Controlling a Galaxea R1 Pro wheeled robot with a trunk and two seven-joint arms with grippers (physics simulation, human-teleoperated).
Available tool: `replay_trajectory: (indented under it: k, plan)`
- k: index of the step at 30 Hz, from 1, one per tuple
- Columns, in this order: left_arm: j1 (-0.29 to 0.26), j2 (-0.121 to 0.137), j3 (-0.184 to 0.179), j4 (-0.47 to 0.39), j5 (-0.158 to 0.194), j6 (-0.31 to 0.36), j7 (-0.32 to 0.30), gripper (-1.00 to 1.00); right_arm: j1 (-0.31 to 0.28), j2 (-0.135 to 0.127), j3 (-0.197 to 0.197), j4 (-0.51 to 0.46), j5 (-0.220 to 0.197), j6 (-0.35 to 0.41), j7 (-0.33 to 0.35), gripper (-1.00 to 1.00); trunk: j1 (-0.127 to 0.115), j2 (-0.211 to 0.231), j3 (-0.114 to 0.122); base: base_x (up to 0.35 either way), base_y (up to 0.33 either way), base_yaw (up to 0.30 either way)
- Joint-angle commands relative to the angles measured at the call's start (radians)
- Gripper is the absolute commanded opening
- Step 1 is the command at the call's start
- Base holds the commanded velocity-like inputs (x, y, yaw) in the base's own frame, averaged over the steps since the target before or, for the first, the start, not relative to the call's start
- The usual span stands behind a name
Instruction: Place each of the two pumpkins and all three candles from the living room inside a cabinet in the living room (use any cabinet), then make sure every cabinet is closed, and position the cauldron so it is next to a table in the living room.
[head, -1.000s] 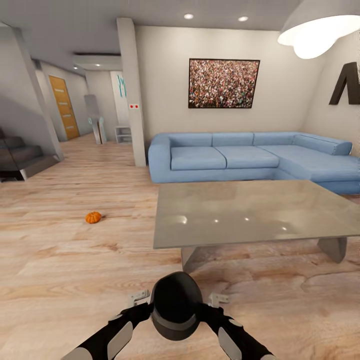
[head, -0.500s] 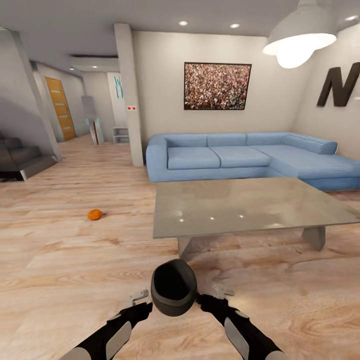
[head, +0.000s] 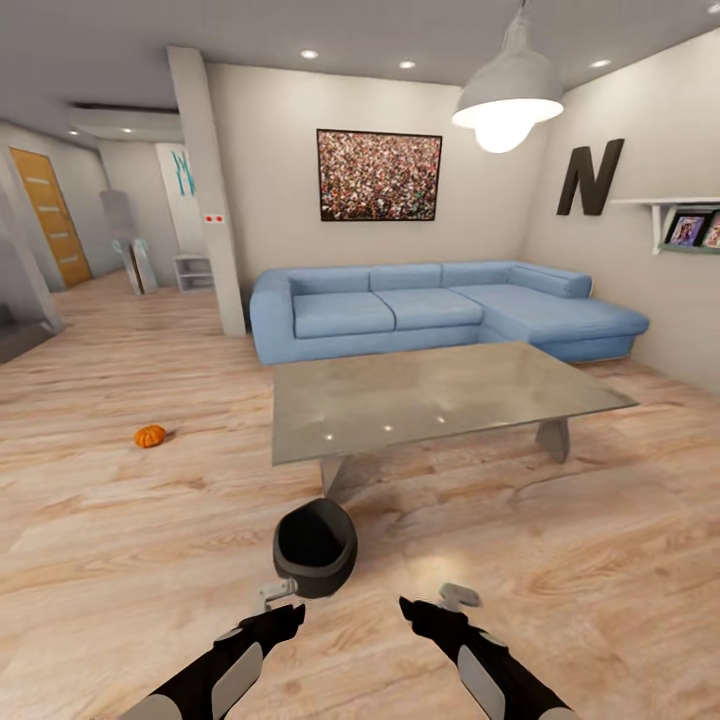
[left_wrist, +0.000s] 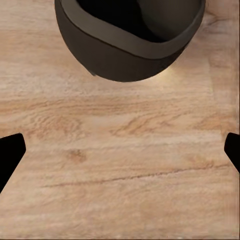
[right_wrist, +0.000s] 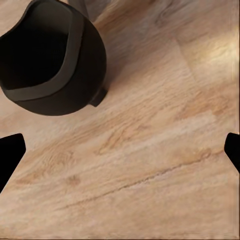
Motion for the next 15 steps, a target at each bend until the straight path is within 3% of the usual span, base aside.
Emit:
replay_trajectory:
  k: [1, 8, 15]
  plan:
    - [0.0, 0.001, -0.007, -0.003, 0.006, 0.002, 0.009, 1.0, -0.001, 0.0, 0.004, 0.001, -0.007, 0.002, -0.001, 1.0, -0.005, 0.007, 0.002, -0.324, 0.0, -0.274]
    - [0.0, 0.0, -0.007, -0.003, 0.006, 0.002, 0.009, 1.0, -0.001, 0.0, 0.005, 0.016, -0.005, -0.008, -0.003, 1.0, -0.032, 0.056, 0.018, -0.324, 0.0, -0.265]
    - [0.0, 0.001, -0.006, -0.003, 0.006, 0.002, 0.009, 1.0, -0.001, 0.0, 0.002, 0.09, -0.008, -0.051, 0.005, 1.0, -0.058, 0.105, 0.034, -0.324, 0.0, -0.254]
